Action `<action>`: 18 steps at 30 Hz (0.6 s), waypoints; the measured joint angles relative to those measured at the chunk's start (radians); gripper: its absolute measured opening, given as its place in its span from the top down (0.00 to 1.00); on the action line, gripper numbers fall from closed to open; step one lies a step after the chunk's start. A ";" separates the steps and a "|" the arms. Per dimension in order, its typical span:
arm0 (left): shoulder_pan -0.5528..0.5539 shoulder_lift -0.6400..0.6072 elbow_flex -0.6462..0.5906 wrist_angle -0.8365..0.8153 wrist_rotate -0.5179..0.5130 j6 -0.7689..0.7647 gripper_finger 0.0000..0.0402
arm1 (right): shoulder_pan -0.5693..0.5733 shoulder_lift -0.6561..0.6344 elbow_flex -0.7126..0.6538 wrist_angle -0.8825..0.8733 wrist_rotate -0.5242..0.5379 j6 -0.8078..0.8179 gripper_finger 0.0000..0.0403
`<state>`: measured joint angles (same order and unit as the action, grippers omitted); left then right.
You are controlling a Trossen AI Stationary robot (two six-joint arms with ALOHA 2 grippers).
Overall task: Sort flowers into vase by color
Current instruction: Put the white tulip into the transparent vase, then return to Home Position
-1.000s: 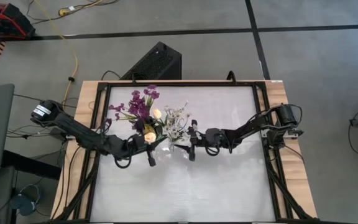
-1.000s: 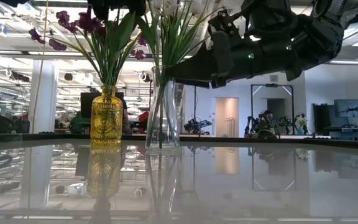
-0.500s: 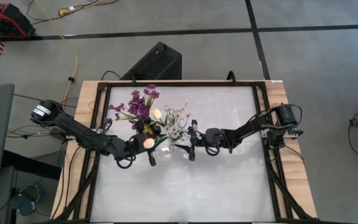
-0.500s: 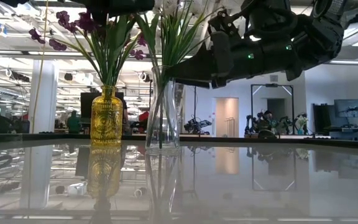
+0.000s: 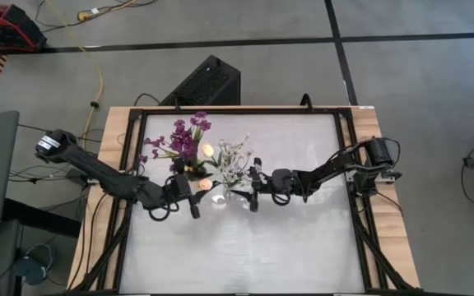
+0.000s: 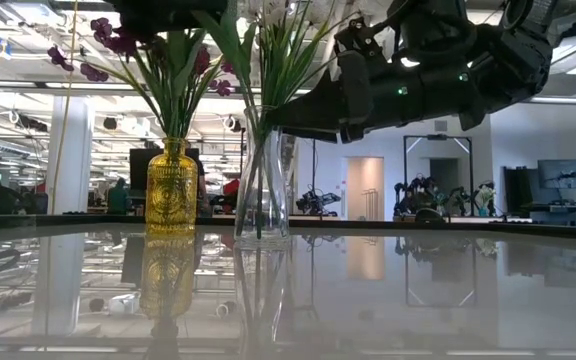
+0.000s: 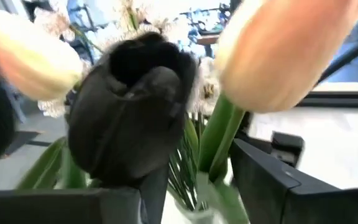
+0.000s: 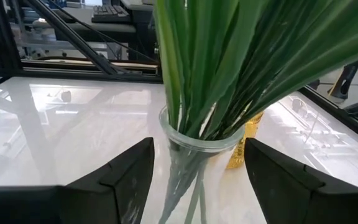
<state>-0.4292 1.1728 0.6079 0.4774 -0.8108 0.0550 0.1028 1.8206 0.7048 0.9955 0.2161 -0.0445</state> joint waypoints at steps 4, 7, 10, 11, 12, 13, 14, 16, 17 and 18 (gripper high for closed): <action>-0.001 -0.080 0.000 -0.137 0.069 -0.072 0.56 | 0.000 0.000 0.000 0.000 0.007 0.011 0.32; -0.001 -0.136 0.001 -0.211 0.134 -0.104 0.53 | 0.000 0.000 0.000 0.000 0.022 0.018 0.32; 0.000 -0.192 0.001 -0.276 0.260 -0.111 0.50 | 0.000 0.000 0.000 0.000 0.023 0.018 0.32; 0.000 -0.211 0.001 -0.295 0.308 -0.113 0.50 | 0.000 -0.001 0.000 0.000 0.023 0.018 0.32; -0.001 -0.232 0.001 -0.316 0.347 -0.113 0.49 | 0.000 -0.001 0.000 0.000 0.023 0.018 0.32; -0.001 -0.251 0.001 -0.335 0.388 -0.114 0.49 | 0.000 -0.001 0.000 0.000 0.023 0.018 0.32; -0.001 -0.268 0.001 -0.349 0.413 -0.114 0.49 | 0.000 -0.002 0.000 0.001 0.023 0.019 0.32; -0.001 -0.306 0.001 -0.392 0.433 -0.130 0.49 | 0.001 -0.002 0.000 0.000 0.023 0.019 0.32; 0.000 -0.325 0.001 -0.414 0.454 -0.143 0.49 | 0.002 -0.002 0.000 0.000 0.023 0.020 0.32; 0.000 -0.345 0.001 -0.438 0.485 -0.154 0.49 | 0.005 -0.002 0.000 0.000 0.023 0.021 0.32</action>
<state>-0.4287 0.8281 0.6088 0.0391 -0.3261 -0.0987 0.1076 1.8187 0.7048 0.9956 0.2386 -0.0235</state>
